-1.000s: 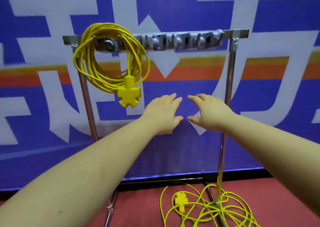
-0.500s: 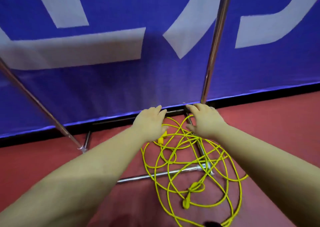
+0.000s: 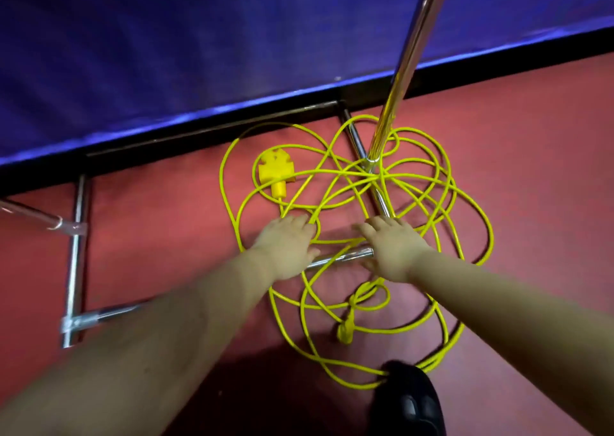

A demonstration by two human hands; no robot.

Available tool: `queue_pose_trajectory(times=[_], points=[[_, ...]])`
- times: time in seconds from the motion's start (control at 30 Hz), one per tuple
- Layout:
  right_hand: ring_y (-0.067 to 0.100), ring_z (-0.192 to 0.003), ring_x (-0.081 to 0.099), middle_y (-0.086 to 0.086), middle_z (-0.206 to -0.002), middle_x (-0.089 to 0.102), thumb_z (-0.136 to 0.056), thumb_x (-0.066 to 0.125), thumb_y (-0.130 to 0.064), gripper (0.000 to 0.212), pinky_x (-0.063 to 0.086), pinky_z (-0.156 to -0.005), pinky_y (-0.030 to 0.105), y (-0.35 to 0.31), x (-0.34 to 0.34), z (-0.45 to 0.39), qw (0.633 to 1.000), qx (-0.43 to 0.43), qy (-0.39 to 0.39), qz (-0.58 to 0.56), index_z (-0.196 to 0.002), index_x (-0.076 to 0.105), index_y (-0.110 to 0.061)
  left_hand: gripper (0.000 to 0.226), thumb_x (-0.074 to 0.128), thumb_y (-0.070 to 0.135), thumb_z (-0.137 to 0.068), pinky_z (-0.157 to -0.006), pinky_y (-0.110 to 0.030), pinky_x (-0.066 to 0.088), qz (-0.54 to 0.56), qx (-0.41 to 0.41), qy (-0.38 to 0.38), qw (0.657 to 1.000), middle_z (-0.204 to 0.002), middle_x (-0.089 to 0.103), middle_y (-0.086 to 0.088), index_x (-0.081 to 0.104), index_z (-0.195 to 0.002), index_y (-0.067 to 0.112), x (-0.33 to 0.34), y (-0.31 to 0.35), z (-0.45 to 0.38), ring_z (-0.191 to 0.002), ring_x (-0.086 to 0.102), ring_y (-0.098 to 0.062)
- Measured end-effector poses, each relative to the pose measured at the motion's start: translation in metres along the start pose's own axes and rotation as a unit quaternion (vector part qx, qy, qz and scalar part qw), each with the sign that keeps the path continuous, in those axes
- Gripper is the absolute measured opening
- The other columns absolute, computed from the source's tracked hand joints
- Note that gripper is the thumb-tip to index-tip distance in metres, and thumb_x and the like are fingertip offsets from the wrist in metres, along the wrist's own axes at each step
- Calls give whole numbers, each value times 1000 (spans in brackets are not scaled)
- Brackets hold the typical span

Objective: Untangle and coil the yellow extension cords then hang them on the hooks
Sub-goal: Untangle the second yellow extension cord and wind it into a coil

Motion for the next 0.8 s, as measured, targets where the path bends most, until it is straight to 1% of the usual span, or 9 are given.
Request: queue_pose_trajectory(times=[0.13,0.2,0.3,0.43,0.5,0.6,0.63,0.7,0.8], points=[[26,-133,33,8,-142,38,-90,44,-47,62,26,-109,38,0,52,7,998,-28,-47,17,-142,29,-16,47,37,43,-95,-104,-36,30,36,63,4,997,-132,48,-6,43,-133,16,41,39,-9,-125,41,-25],[27,-132,36,10,-140,41,-90,45,-46,60,25,-109,38,0,75,13,996,-38,-74,20,-140,34,-15,46,37,44,-96,-105,-36,32,67,78,-30,994,-131,50,-5,46,-132,18,63,57,-9,-125,43,-25],[32,-124,47,16,-127,53,-88,47,-46,57,22,-112,44,-1,95,21,996,-69,-48,24,-131,49,-8,47,38,47,-95,-103,-36,33,89,80,-82,989,-130,51,-7,47,-129,17,95,79,-5,-125,44,-26],[24,-131,35,9,-137,43,-92,39,-52,63,7,-116,41,8,100,22,992,-65,-80,76,-141,32,-13,52,47,47,-91,-102,-37,35,158,24,-101,982,-132,50,-7,40,-131,15,119,95,-1,-125,45,-28],[26,-128,39,9,-134,44,-95,41,-41,53,18,-112,38,10,95,18,992,-71,-75,77,-139,35,-14,56,51,47,-89,-102,-38,36,187,-10,-96,978,-133,49,-9,37,-132,14,121,96,-1,-125,45,-29],[30,-117,48,10,-136,42,-97,38,-22,34,41,-89,37,18,89,15,993,-55,-87,54,-128,48,-14,63,54,50,-86,-105,-37,35,261,-26,-130,956,-137,47,-9,39,-136,14,121,95,0,-128,42,-28],[30,-119,48,10,-141,37,-97,39,-24,34,43,-88,37,21,89,16,993,-49,-98,54,-128,50,-16,62,55,51,-86,-104,-35,35,289,-27,-140,947,-137,47,-7,42,-136,16,119,97,1,-128,43,-27],[29,-127,40,8,-145,32,-95,43,-34,41,40,-97,37,28,91,22,985,-49,-138,90,-134,46,-22,58,54,50,-88,-102,-32,37,344,-36,-156,925,-135,50,-5,45,-135,18,118,102,5,-125,46,-24],[26,-130,36,5,-140,38,-94,46,-36,44,33,-103,36,33,99,30,976,-46,-151,150,-136,42,-25,57,52,48,-89,-103,-33,38,386,-48,-178,904,-138,50,-4,43,-136,15,124,112,12,-126,47,-23]])
Point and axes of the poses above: each hand's wrist, its own z-axis away from the middle knuckle, its own x-axis out of the palm, y = z × x, the point moved 5 cm from there along -z, towards the middle knuckle
